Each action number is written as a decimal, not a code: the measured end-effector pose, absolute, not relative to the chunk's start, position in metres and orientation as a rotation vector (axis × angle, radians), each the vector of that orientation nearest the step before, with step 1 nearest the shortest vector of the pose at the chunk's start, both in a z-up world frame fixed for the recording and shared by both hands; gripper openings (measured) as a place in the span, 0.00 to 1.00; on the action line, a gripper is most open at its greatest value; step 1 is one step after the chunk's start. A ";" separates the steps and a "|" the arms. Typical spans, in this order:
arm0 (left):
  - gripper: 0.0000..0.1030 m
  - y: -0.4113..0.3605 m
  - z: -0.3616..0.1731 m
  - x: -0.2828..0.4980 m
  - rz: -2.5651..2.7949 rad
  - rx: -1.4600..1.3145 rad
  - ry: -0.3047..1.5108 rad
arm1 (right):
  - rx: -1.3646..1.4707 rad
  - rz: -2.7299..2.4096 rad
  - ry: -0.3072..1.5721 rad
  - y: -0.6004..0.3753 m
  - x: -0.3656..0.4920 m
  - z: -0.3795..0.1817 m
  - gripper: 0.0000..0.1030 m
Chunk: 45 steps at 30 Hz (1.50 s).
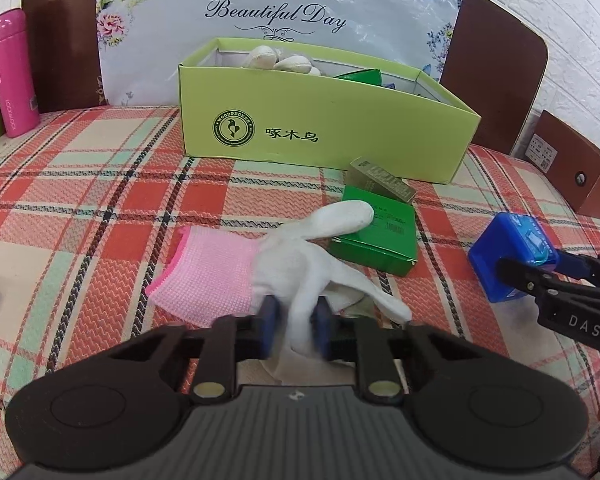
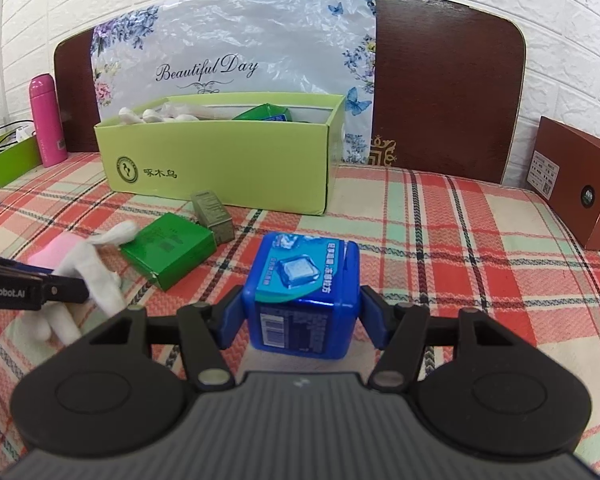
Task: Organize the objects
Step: 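Lift glove and blue cube box into the lime-green box and release both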
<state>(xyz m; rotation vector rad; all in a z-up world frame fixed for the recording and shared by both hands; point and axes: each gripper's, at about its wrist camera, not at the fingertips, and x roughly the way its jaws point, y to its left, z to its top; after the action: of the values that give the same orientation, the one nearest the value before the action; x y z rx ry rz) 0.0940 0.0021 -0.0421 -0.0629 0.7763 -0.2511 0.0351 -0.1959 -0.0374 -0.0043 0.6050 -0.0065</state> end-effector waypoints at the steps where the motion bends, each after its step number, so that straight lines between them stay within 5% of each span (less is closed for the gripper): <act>1: 0.07 0.003 -0.041 0.094 -0.251 -0.066 0.777 | -0.003 -0.001 0.607 -0.195 0.035 -0.037 0.58; 30: 0.06 0.025 0.015 0.091 -0.274 -0.163 0.616 | -0.029 0.054 0.466 -0.179 0.036 0.009 0.56; 45: 0.06 0.014 0.080 0.173 -0.293 -0.153 0.474 | -0.092 0.069 0.255 -0.169 0.091 0.063 0.56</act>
<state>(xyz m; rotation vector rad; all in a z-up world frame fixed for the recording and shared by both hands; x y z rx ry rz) 0.1735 0.0143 0.0795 -0.1525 0.4736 -0.2932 0.0910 -0.1689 0.0632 -0.0923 0.2552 0.0693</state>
